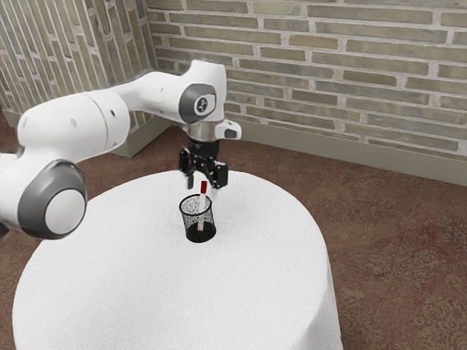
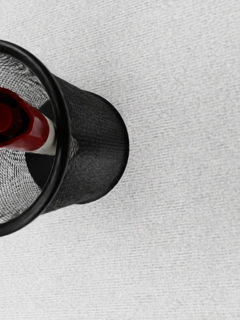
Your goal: Take the marker out of the pen holder and place it to the left of the pen holder.
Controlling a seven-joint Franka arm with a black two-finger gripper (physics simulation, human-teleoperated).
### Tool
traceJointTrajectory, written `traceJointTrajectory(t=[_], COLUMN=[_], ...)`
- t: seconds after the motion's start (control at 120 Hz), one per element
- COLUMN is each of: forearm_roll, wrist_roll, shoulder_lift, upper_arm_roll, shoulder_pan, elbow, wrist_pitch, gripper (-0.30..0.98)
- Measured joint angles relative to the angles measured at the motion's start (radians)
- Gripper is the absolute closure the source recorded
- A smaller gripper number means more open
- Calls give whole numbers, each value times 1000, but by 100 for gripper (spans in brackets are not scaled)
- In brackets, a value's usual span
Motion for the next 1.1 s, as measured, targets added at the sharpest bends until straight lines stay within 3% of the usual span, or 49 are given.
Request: traceJointTrajectory(t=[0.183, 0.55, 0.833, 1.1], forearm_roll=[2, 4, 17, 29], wrist_roll=[5, 12, 14, 14], shoulder_lift=[6, 6, -18, -169], upper_arm_roll=[-2, -2, 1, 8], shoulder_pan=[0, 7, 3, 9], elbow=[1, 1, -1, -39], wrist_pitch=[25, 40, 50, 48], gripper=[21, 67, 76, 78])
